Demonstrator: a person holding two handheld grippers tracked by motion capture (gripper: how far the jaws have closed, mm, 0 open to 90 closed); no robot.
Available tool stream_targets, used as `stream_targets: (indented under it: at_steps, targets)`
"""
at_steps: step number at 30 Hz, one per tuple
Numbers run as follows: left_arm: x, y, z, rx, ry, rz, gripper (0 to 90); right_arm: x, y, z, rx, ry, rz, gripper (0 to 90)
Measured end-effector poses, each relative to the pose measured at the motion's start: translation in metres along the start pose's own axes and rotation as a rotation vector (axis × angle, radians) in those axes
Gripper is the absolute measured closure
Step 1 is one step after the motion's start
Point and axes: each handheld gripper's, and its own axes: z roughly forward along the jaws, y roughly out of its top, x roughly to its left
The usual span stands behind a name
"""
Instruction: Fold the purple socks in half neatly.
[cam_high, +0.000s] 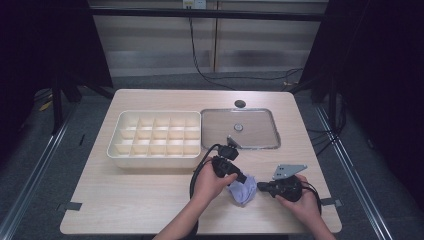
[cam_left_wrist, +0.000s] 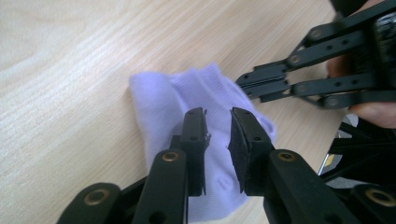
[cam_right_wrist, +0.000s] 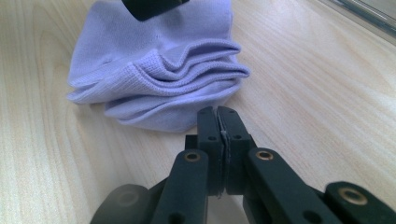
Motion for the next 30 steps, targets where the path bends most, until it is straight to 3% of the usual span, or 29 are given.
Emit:
stream_targets:
  at_steps: [5,9,14,26,30]
  targets:
    - [0.004,-0.003,0.008,0.027,0.012,-0.001,81.4,0.0,0.0,0.0,0.0,0.004,-0.001,88.8]
    - [-0.002,-0.004,0.014,0.036,0.002,0.014,80.2,0.0,0.0,0.001,-0.001,0.005,0.002,89.1]
    - [-0.006,-0.004,0.023,0.051,0.02,0.029,80.2,0.001,0.0,0.001,-0.001,0.004,0.0,89.1]
    - [-0.01,-0.006,0.025,0.064,0.057,0.062,81.3,0.001,0.001,0.002,-0.004,0.008,-0.007,89.1]
    - [-0.01,-0.008,0.023,0.051,0.045,0.051,79.8,0.001,0.0,0.001,-0.004,0.007,-0.006,89.1]
